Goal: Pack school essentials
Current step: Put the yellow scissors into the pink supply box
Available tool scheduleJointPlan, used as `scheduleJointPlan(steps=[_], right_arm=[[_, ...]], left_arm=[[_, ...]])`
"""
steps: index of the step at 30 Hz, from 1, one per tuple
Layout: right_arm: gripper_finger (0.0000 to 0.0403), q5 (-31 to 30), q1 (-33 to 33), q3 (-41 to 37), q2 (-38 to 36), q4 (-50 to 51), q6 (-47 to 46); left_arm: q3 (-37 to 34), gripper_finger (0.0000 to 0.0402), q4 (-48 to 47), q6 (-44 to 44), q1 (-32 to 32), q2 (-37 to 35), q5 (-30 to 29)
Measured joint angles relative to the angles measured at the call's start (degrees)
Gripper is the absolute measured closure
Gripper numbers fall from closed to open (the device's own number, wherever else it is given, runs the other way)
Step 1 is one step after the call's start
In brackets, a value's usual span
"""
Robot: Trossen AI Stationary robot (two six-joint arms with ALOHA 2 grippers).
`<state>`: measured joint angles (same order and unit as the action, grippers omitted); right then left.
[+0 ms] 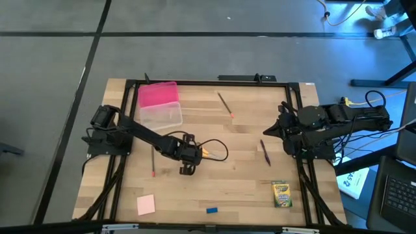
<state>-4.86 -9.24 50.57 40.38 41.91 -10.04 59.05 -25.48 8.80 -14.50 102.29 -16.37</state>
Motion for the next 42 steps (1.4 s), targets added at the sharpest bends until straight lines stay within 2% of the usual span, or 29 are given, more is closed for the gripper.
scheduleJointPlan(steps=[36,42], right_arm=[[0.0389,0.0,0.0,0.0,0.0,0.0,-0.1],[0.0389,0.0,0.0,0.0,0.0,0.0,-0.2]], left_arm=[[0.1,0.0305,2.6,-0.5,0.1,3.3,-0.9],[0.1,0.0317,2.6,-0.4,0.1,3.8,0.3]])
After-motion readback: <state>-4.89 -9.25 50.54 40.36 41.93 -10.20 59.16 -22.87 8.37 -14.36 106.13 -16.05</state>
